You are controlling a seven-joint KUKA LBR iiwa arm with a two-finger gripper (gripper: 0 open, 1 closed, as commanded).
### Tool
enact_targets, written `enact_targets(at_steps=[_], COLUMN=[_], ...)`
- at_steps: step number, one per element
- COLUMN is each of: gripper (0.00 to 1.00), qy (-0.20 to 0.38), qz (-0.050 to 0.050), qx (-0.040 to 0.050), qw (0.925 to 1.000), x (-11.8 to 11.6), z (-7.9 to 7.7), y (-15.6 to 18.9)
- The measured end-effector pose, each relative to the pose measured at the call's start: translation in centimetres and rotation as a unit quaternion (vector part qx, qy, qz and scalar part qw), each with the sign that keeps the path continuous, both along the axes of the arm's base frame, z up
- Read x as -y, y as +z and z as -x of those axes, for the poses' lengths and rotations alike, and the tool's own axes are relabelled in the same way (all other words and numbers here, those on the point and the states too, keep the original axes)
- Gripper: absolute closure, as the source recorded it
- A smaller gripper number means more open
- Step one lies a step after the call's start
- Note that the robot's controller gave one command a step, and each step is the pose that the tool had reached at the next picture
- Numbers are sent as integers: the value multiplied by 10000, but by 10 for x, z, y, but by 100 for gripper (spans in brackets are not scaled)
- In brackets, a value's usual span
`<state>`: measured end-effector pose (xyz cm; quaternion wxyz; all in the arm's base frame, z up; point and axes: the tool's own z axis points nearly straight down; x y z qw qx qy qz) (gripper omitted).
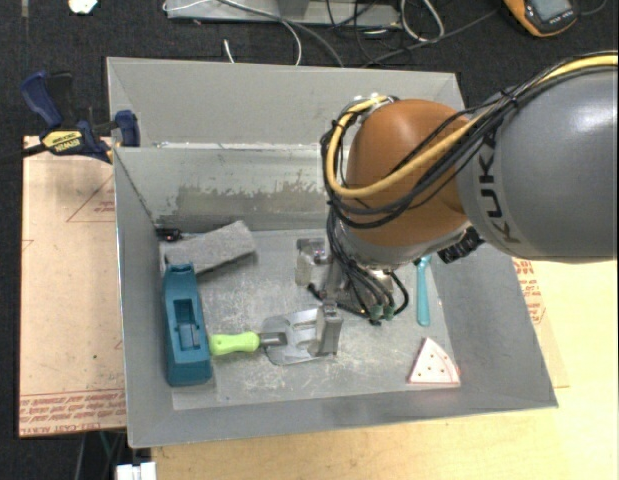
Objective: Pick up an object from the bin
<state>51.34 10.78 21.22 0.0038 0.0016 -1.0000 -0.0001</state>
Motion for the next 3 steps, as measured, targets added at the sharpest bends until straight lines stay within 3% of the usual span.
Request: enact_targets(at_steps=[1, 2, 3], gripper=[0, 0, 0], qy=[-18, 516, 599], qz=[-5, -10, -18], qx=[39, 53, 76], qw=[10000, 9987, 9982], x=[1, 27, 49], z=[-2, 18, 30], y=[4, -77, -80])
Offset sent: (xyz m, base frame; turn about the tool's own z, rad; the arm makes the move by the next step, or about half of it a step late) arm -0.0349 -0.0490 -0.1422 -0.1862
